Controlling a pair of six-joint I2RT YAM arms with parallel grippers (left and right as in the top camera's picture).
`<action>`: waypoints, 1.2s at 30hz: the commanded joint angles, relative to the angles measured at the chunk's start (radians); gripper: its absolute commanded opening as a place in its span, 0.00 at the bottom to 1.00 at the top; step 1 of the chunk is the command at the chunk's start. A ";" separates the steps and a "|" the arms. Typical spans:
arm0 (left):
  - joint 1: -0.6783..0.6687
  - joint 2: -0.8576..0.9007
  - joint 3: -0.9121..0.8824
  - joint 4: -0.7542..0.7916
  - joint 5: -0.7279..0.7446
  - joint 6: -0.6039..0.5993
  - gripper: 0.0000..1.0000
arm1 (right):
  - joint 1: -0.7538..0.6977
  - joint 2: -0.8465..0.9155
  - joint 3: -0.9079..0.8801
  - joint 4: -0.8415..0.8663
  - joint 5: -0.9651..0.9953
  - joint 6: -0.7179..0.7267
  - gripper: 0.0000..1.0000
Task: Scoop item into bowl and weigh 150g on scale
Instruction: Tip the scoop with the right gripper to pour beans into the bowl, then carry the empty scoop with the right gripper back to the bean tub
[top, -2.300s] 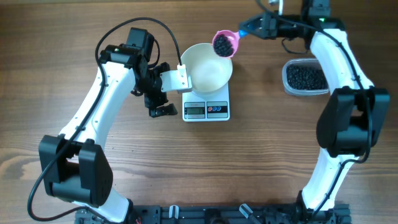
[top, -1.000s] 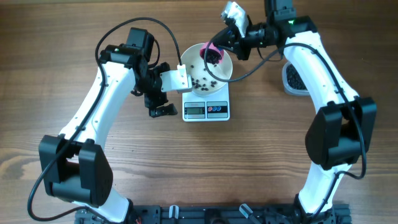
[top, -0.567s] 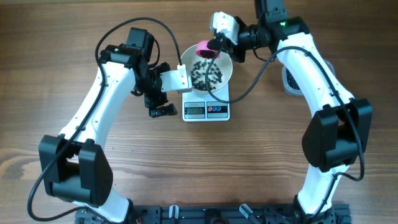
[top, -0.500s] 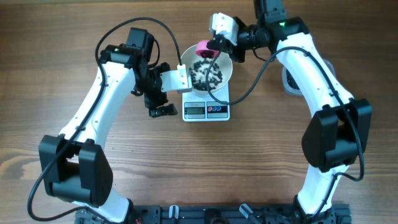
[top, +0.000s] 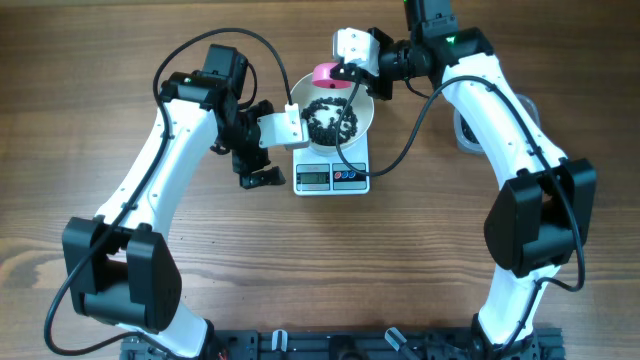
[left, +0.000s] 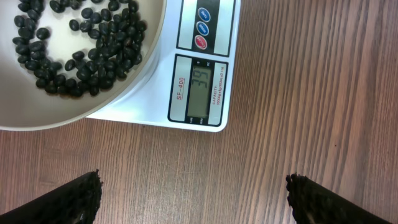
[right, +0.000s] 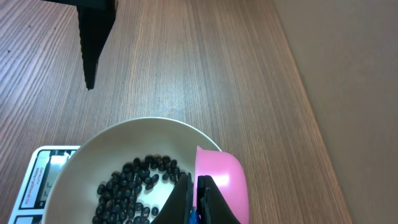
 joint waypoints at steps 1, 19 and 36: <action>-0.003 0.005 -0.006 -0.001 0.024 0.019 1.00 | 0.005 -0.025 0.022 0.003 -0.002 -0.020 0.04; -0.003 0.005 -0.006 -0.001 0.024 0.019 1.00 | 0.009 -0.025 0.022 -0.001 -0.010 0.034 0.04; -0.003 0.005 -0.006 -0.001 0.024 0.019 1.00 | -0.291 -0.122 0.104 0.003 0.158 0.906 0.04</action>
